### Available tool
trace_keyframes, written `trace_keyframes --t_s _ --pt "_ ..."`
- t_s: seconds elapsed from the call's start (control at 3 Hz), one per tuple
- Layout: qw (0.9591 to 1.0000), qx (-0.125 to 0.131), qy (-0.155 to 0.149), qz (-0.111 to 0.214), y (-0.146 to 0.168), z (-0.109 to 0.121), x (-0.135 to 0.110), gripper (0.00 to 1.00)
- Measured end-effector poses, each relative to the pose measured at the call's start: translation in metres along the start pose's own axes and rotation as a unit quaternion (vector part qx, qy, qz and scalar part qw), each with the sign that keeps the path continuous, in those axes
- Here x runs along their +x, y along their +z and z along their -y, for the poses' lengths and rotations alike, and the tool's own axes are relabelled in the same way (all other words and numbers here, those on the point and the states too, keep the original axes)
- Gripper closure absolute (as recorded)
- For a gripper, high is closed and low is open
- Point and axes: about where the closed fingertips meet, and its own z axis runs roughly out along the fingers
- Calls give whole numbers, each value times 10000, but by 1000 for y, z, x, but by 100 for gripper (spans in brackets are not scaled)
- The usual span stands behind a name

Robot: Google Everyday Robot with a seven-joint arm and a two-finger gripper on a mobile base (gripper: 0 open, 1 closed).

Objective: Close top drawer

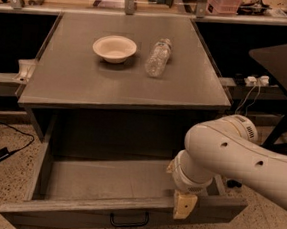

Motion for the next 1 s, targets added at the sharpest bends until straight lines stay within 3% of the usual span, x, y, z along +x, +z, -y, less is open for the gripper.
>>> trace_keyframes --t_s 0.33,1.0 --pt "10000 0 2 0 -2 1 0 32" --pt "9999 108 -22 -78 3 47 3 31"
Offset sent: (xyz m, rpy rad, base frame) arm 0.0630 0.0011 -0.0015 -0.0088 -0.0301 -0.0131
